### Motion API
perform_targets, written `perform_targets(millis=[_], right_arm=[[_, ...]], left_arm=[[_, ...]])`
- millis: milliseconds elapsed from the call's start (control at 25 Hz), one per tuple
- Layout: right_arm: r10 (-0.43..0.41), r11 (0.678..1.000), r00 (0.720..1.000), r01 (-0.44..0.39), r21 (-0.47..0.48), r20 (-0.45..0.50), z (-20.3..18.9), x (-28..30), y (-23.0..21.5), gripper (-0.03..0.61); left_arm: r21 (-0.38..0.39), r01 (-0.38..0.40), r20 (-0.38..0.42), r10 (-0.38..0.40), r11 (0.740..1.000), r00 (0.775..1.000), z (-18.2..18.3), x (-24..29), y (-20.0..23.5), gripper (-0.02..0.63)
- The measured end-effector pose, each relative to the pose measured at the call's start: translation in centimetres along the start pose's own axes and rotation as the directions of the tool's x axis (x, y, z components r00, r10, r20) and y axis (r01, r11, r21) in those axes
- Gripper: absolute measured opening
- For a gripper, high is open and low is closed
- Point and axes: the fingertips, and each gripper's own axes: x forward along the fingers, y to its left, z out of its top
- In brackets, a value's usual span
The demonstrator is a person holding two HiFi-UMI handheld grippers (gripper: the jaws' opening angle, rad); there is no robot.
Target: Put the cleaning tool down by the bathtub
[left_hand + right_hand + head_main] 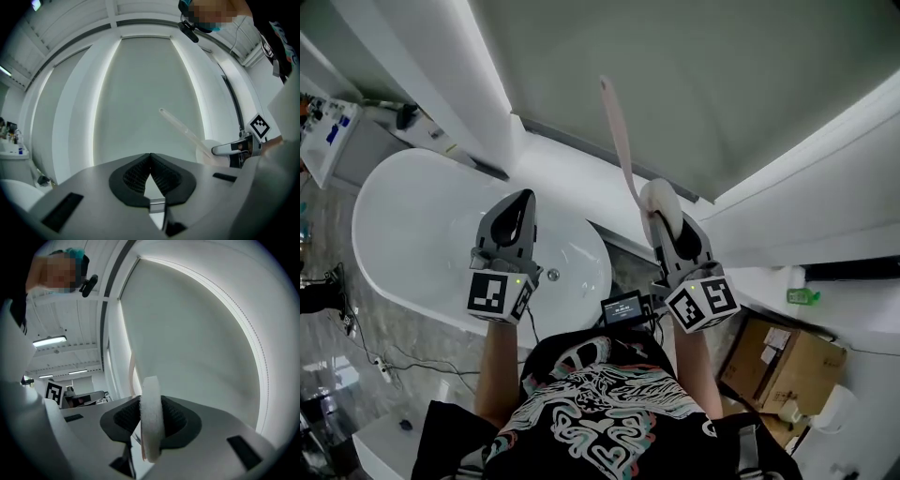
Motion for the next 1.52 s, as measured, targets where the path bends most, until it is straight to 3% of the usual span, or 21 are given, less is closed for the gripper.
perform_targets(millis=[400,640,840,1040,1280,1520], right_arm=[[0.029,0.999,1.000,-0.029,0.018,-0.012,0.3,4.3,-1.8,0.130],[0.024,1.000,0.999,-0.023,0.019,-0.046,-1.1,5.8,-2.9,0.130],[0.019,0.999,0.997,-0.017,0.028,-0.078,-2.8,6.7,-4.7,0.130],[0.012,1.000,0.993,-0.008,0.030,-0.113,-4.6,8.3,-5.7,0.130],[0.018,1.000,0.990,-0.017,0.011,-0.139,-6.3,9.5,-7.2,0.130],[0.016,1.000,0.986,-0.015,0.005,-0.165,-8.2,10.3,-8.7,0.130]], left_arm=[[0.006,0.002,-0.014,-0.002,1.000,1.000,-0.9,3.9,1.0,0.015],[-0.021,-0.017,-0.011,0.017,1.000,1.000,-1.3,5.2,1.9,0.015],[-0.012,-0.019,-0.054,0.018,1.000,0.998,-3.4,6.2,1.8,0.015],[0.024,-0.014,-0.122,0.017,1.000,0.992,-6.5,6.7,2.6,0.015],[0.072,-0.107,-0.086,0.113,0.992,0.990,-7.3,8.5,3.9,0.015],[0.119,-0.098,-0.150,0.115,0.988,0.982,-10.1,9.4,4.8,0.015]])
